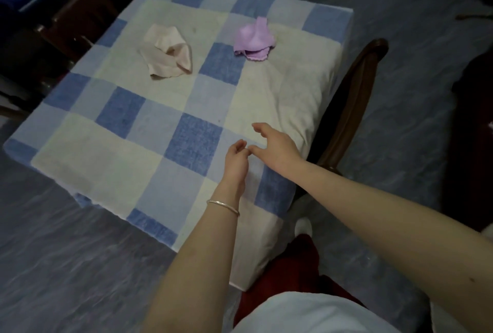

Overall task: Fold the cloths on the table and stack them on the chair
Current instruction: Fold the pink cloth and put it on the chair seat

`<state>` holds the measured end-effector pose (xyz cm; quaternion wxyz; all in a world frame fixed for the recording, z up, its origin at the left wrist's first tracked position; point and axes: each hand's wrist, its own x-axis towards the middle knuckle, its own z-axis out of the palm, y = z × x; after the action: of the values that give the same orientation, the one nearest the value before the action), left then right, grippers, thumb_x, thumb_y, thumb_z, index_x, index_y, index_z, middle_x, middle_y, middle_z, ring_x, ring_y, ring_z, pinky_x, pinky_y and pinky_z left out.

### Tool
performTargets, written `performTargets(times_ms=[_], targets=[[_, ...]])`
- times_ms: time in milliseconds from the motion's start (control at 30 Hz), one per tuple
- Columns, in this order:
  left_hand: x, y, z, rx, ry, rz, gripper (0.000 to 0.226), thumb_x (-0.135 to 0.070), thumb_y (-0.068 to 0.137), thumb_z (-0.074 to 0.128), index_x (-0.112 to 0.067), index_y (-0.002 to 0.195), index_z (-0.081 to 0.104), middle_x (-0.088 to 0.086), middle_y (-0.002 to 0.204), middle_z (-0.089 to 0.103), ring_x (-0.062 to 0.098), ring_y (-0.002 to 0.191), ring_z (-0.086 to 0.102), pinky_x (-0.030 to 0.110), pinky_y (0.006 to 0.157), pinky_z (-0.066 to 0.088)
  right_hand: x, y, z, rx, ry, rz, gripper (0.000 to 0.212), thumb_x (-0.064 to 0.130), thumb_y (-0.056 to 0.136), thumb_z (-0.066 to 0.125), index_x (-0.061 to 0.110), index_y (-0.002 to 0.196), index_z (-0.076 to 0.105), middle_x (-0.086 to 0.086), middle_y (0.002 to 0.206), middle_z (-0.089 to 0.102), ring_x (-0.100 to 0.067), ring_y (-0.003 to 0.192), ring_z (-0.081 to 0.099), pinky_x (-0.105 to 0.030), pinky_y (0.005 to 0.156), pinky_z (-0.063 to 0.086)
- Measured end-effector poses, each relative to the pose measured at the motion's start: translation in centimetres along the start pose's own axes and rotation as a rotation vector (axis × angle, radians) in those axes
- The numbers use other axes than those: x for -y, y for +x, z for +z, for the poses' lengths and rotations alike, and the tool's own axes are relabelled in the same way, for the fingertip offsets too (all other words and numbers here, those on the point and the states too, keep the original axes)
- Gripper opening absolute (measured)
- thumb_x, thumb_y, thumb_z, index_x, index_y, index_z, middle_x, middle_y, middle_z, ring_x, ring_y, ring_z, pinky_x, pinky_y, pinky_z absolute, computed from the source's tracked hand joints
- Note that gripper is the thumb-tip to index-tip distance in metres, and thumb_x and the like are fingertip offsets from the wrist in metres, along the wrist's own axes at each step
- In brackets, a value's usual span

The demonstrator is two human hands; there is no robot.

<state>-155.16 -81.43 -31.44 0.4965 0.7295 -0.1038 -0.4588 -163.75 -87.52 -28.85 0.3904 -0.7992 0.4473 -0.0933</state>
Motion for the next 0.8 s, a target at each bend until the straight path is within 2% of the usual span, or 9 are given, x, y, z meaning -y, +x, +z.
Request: performTargets(times_ms=[333,800], targets=[[-2.5,4.0,3.0,-0.099,-0.071,-0.033,0.045,-0.001,0.093,0.041,-0.009,0.137,0.041,0.005,0.142,0.044,0.019,0.132,0.041,0.035,0.115,0.031,-1.1,6.1,-3.8,0.073,-0.044,-0.023,0.057,0.031,0.088,0.06,0.021,0.139,0.038,0.002,0.139,0.05,-0.021,0.125,0.049,-0.039,0.106,0.037],[-5.2,7.9,6.3,-0.157,-0.156,-0.083,0.046,-0.001,0.091,0.044,-0.009,0.135,0.043,0.003,0.14,0.047,0.018,0.129,0.043,0.033,0.112,0.033,-2.5,11.6,-7.5,0.155,-0.126,-0.063,0.058,0.03,0.088,0.06,0.019,0.14,0.037,0.001,0.141,0.048,-0.022,0.126,0.048,-0.036,0.105,0.038]])
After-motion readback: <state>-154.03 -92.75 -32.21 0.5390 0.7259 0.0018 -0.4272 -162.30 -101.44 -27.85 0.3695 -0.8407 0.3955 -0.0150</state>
